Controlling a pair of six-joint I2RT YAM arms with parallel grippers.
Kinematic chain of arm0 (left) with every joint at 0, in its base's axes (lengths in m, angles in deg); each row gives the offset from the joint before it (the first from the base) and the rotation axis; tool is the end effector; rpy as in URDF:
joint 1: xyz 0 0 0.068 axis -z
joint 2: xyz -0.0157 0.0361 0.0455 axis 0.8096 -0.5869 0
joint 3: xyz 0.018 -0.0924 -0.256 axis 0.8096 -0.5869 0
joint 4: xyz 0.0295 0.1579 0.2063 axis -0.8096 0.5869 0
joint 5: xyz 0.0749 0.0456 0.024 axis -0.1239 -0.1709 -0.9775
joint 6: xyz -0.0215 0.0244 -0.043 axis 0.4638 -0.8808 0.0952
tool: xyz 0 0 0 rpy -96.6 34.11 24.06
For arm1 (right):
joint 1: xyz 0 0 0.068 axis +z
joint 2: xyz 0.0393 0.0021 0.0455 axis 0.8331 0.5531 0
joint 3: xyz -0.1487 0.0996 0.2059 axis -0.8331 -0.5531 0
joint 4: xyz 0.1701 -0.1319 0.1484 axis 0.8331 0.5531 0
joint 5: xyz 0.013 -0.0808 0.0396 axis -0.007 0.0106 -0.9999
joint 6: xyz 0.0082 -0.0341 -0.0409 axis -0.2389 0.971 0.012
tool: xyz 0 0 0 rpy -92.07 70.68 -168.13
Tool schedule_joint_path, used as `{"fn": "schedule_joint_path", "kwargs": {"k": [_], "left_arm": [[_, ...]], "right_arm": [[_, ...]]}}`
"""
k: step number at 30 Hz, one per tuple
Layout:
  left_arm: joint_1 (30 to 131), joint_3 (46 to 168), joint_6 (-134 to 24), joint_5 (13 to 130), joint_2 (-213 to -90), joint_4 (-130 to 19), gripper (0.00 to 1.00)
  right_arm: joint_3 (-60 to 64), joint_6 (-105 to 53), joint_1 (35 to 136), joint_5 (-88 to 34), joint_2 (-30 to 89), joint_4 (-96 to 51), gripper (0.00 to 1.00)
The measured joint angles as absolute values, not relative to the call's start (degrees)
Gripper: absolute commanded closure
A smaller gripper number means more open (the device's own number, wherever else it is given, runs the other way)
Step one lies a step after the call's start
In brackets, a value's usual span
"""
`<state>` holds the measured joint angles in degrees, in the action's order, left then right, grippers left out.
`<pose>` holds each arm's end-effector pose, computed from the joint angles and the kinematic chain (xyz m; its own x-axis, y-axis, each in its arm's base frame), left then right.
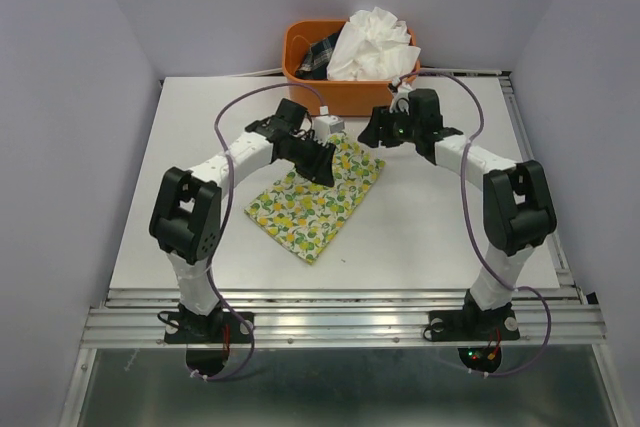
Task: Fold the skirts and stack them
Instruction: Fold the skirt
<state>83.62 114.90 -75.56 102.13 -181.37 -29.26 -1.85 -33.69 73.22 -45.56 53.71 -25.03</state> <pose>0.3401 -0.2186 0.2400 -0.5375 0.4437 -0.7171 0.8332 0.4108 -0.3703 0.3943 0.1352 0.2293 -0.6363 0.0454 -0.7701 -0.4710 0.7677 0.4344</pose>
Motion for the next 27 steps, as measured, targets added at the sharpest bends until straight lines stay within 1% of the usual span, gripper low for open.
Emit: {"fn": "schedule_joint_path", "kwargs": {"k": [5,9,11,14,17,20,23,27], "left_arm": [[76.50,113.85,-78.03,101.82,-179.38,-26.96,0.55],[68.98,110.85,-79.89,100.97,-176.91,-24.23,0.55],[66.03,109.69,-81.18,100.64,-175.34,-22.48,0.55],[62.20,108.14,-83.93,100.64,-172.74,-19.23,0.55],[58.38,107.46,-87.06,101.03,-171.52,-16.25,0.55],[51.58,105.85,-89.90,101.43,-171.25,-13.72,0.55],[44.15,103.97,-92.19,100.73,-171.43,-10.77,0.57],[39.56,103.75,-94.14,99.29,-172.54,-8.43,0.62]], "right_arm": [[0.31,-29.32,73.22,-44.00,55.40,-25.03,0.35],[0.35,-26.90,73.00,-43.70,59.90,-24.68,0.24],[0.38,-26.33,72.94,-43.74,62.50,-23.94,0.23],[0.35,-25.72,72.94,-44.64,64.77,-22.73,0.23],[0.46,-25.59,72.94,-45.99,64.71,-21.79,0.26],[-1.05,-26.00,72.85,-48.20,64.16,-21.86,0.29],[-5.33,-28.25,72.56,-52.11,61.74,-21.93,0.31],[-12.37,-32.71,72.52,-57.91,57.39,-21.55,0.32]]}}
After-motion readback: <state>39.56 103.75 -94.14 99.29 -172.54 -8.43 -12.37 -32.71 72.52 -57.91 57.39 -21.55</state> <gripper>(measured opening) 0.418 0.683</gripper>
